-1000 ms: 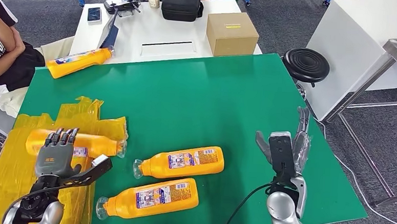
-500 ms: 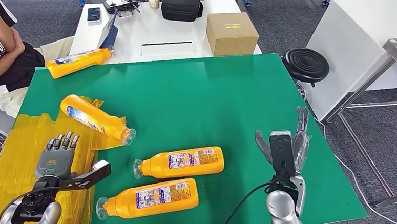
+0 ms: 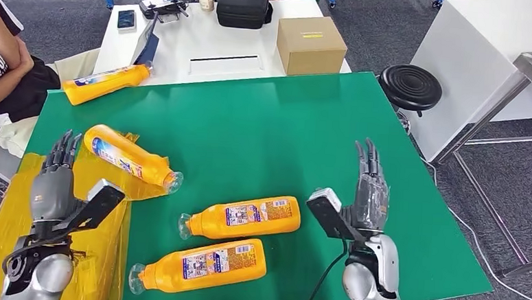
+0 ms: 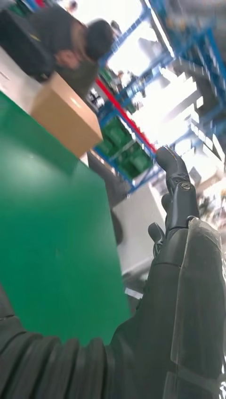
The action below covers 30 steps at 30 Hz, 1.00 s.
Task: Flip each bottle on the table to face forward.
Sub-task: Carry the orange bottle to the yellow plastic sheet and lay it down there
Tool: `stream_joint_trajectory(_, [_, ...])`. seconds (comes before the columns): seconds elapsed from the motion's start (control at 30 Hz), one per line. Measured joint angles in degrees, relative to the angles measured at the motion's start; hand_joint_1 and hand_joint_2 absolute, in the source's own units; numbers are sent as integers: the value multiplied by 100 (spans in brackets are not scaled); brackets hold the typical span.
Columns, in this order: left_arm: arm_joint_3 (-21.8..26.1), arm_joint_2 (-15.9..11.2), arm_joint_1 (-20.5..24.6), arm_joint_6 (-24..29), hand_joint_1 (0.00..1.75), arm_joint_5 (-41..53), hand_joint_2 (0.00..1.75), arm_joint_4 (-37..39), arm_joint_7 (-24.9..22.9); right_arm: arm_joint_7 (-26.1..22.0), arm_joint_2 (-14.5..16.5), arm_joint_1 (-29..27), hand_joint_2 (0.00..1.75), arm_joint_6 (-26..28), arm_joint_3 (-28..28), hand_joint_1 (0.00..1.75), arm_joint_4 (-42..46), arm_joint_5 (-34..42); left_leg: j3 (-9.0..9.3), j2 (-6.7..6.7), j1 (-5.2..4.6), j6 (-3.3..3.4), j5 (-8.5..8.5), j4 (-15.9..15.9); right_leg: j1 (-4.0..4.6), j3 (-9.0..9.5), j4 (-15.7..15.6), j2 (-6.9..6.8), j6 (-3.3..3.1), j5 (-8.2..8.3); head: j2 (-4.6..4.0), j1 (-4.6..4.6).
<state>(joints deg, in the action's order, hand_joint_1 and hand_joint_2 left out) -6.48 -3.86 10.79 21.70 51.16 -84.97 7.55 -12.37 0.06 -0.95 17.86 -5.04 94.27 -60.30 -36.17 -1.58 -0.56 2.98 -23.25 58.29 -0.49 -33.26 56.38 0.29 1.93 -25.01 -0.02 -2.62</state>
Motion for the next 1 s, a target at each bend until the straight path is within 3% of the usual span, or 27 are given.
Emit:
stream_joint_trajectory(0.2, [138, 145, 220, -58, 0, -610, 175, -145, 328, -61, -265, 15, 175, -513, -596, 0, -1, -500, 1, 1, 0, 1, 2, 0, 0, 2, 0, 0, 1, 1, 0, 0])
stream_joint_trajectory(0.4, [158, 227, 367, -143, 0, -808, 175, -107, 416, -243, -652, 171, 175, -1424, -1187, 0, -119, -484, 1, 1, 0, 1, 2, 0, 0, 1, 0, 0, 1, 1, 0, 1])
stream_joint_trajectory(0.57, [158, 284, 398, -139, 0, -894, 175, -18, 439, -325, -1072, 409, 175, -1771, -1574, 0, -489, -372, 0, 0, -2, 2, 1, 0, 0, 2, 0, 0, 1, 2, 0, 0])
stream_joint_trajectory(0.77, [172, 315, 364, -44, 0, -905, 175, 39, 383, 133, -1308, 687, 175, -2155, -1724, 0, -954, -144, 0, 0, -2, 2, 1, 1, -1, 3, 0, 0, 3, 3, 0, 1])
stream_joint_trajectory(1.0, [174, 335, 326, -15, 0, -899, 175, 61, 342, 406, -1380, 924, 175, -2181, -1779, 0, -1273, -135, 0, 0, 0, 2, 2, 1, 0, 3, 0, 0, 3, 3, 0, 2])
